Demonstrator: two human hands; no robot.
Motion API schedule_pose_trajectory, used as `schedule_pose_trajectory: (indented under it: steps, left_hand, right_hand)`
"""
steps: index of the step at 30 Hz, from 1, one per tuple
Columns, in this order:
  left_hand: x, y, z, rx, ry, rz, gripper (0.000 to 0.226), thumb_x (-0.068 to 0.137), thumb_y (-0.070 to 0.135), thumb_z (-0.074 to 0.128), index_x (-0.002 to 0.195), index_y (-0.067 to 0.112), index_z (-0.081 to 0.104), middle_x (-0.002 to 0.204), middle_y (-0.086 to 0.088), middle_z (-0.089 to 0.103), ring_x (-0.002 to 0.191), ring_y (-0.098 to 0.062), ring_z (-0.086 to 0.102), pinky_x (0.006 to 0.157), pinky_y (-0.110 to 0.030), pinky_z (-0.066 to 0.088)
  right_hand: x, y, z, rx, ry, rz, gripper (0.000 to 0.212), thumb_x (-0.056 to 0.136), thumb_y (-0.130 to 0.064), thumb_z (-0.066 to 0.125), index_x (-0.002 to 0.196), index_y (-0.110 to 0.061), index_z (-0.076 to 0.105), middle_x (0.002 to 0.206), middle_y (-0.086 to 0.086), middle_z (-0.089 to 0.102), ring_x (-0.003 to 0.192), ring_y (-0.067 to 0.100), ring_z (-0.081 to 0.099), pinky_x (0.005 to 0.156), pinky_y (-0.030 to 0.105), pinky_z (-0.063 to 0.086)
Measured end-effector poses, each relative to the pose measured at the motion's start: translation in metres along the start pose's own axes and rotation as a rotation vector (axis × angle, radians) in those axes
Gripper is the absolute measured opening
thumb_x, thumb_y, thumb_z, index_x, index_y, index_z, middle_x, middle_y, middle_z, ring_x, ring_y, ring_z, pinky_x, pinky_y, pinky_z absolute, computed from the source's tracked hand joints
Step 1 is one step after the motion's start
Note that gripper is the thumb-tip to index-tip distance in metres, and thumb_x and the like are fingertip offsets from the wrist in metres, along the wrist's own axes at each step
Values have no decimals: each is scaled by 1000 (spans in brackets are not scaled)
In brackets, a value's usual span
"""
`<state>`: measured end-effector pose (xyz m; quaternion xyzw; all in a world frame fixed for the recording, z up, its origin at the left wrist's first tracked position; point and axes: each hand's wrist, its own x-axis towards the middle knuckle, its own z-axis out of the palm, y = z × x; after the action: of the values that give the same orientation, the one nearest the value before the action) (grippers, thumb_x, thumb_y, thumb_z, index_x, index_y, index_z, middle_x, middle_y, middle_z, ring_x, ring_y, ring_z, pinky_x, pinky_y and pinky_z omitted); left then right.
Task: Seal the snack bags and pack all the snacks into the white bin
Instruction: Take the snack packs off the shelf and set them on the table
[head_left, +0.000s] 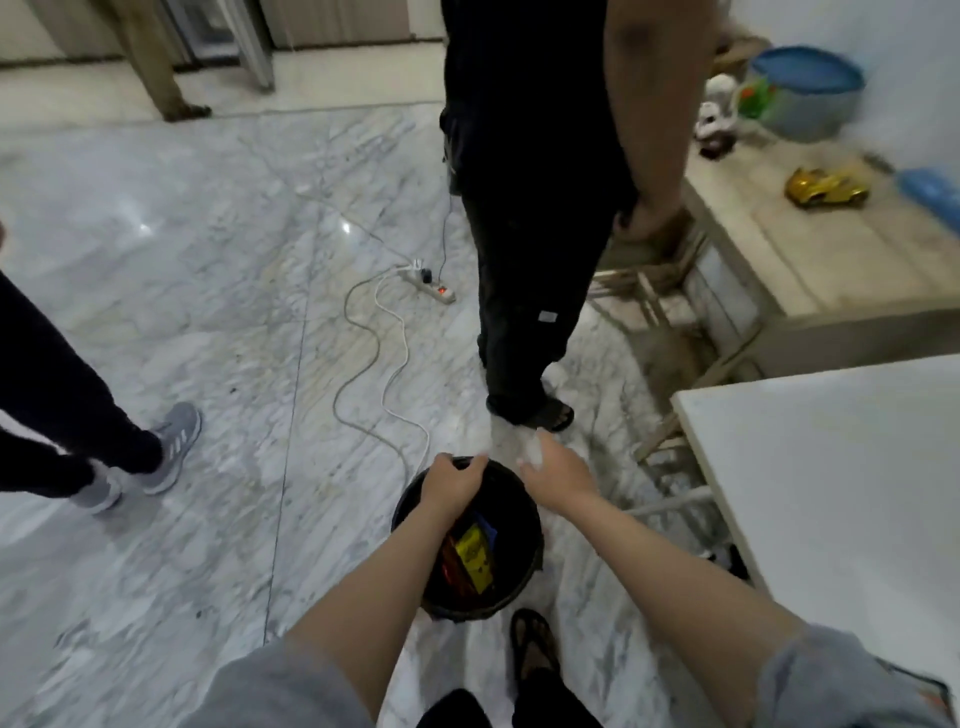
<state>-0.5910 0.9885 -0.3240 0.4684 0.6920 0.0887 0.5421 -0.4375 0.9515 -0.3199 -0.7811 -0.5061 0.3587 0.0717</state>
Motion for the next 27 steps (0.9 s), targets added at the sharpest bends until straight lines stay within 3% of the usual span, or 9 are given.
schedule_pose_trajectory:
  steps: [3,6,11,13,15,18,21,25,27]
  left_hand:
    - [-31,22,6,81,-71,103,77,89,50,54,144,2,30,145,-14,41,132,-29,41,106,-32,35]
    - [-62,31,17,167,-159,232,79,83,58,55,136,1,40,136,-14,50,123,-32,50,103,-38,41]
    - [-126,47,44,303,-303,434,56,85,59,53,100,5,51,83,-4,54,77,-19,55,69,-31,41]
    - [-151,53,65,340,-364,498,68,84,61,52,117,2,53,109,-12,60,100,-25,60,82,-32,44]
    - [-183,59,90,379,-408,541,75,87,59,50,138,4,40,135,-10,49,127,-29,46,102,-34,39]
    - [-236,57,135,391,-505,639,67,90,53,51,135,5,41,123,-5,51,123,-28,49,97,-29,41]
    - [-292,44,192,464,-593,747,71,87,56,53,136,5,40,134,-11,50,123,-28,49,103,-34,40]
    - [-379,15,275,571,-765,882,54,88,56,50,112,8,55,103,-5,57,109,-28,57,88,-33,42]
    - [-426,-6,314,605,-840,898,60,88,57,49,114,3,55,108,-13,60,109,-31,56,84,-33,41]
  right_hand:
    - [-41,4,-30,91,147,32,64,95,-40,45,149,-12,23,149,8,38,134,28,40,106,43,39]
    - [-93,20,-55,172,286,75,63,94,-46,45,144,-10,32,140,12,47,127,31,48,100,43,43]
    - [-191,57,-82,197,498,170,65,95,-46,43,148,-13,24,147,11,41,130,33,43,107,48,36]
    - [-231,76,-85,184,575,237,66,96,-46,41,149,-12,22,150,10,37,135,32,37,110,47,32]
    - [-270,100,-85,188,633,285,67,96,-48,39,150,-12,20,154,8,31,139,29,32,113,45,28]
    - [-331,142,-79,223,716,392,67,96,-47,42,150,-13,21,153,9,34,139,28,33,112,41,29]
    - [-398,190,-71,265,795,511,67,95,-47,43,149,-13,22,151,9,37,137,29,36,111,45,31]
    - [-496,258,-53,304,896,668,65,95,-47,44,146,-11,27,149,10,40,135,29,38,109,46,33]
    - [-545,290,-42,312,932,740,64,95,-46,45,146,-10,30,147,11,42,133,30,41,107,42,36]
